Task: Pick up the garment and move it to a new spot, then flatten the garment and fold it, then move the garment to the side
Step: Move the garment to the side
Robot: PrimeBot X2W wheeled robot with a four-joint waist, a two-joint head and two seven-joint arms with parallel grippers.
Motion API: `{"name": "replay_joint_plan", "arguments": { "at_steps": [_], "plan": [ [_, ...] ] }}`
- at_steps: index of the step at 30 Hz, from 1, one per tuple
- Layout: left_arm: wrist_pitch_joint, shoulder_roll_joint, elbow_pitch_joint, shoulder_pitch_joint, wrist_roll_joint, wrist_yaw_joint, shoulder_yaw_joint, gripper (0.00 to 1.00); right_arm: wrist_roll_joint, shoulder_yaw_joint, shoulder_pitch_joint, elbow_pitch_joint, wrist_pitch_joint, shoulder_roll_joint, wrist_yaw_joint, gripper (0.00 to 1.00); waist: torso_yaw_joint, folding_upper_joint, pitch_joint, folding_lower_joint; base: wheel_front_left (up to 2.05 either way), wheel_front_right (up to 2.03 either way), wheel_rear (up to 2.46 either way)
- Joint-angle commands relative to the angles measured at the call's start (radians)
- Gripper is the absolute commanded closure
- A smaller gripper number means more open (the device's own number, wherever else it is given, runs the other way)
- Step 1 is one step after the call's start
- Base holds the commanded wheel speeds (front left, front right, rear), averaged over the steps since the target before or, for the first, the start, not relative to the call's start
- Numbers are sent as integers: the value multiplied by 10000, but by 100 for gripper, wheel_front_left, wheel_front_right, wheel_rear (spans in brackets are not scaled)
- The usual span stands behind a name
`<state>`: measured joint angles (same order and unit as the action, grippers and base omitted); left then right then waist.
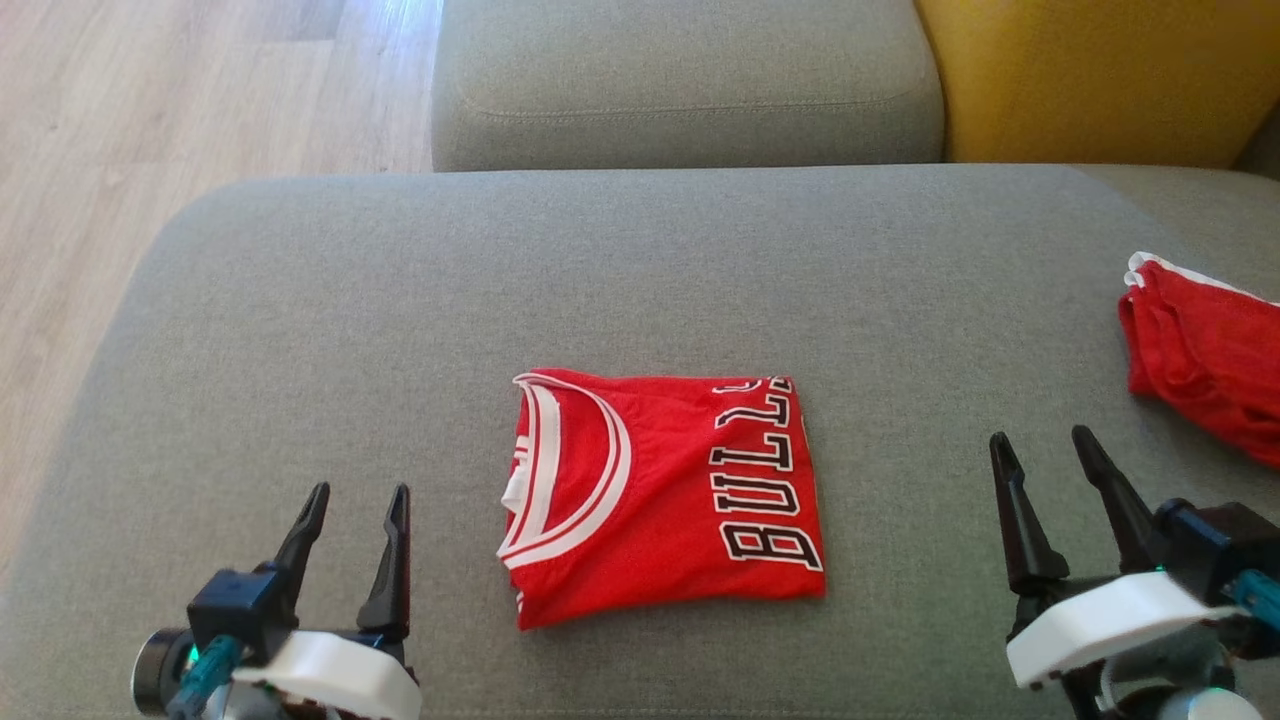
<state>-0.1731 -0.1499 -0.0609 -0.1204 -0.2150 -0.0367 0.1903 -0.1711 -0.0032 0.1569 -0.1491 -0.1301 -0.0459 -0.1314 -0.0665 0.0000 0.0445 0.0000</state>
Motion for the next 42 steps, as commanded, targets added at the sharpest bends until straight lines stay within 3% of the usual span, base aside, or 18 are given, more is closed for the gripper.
{"name": "replay_joint_plan", "arguments": {
  "at_steps": [1,21,33,42],
  "plan": [
    [-7,-133,302,555,-8,-73,-266,0,90,198,-225,-415,-9,-61,7,0,-1,0,2,0,0,0,0],
    [-115,-170,281,1061,-43,-106,-47,0,120,89,-347,150,-183,-48,7,0,-323,0,-314,0,0,0,0],
    [-568,224,122,2616,-18,177,402,0,141,904,-1997,2858,-132,-81,7,0,-1227,0,-1959,0,0,0,0],
    [-820,431,-276,3206,-17,292,536,0,-119,1688,-3251,5305,-576,-68,7,0,-1384,0,-2578,0,0,0,0]
  ]
}}
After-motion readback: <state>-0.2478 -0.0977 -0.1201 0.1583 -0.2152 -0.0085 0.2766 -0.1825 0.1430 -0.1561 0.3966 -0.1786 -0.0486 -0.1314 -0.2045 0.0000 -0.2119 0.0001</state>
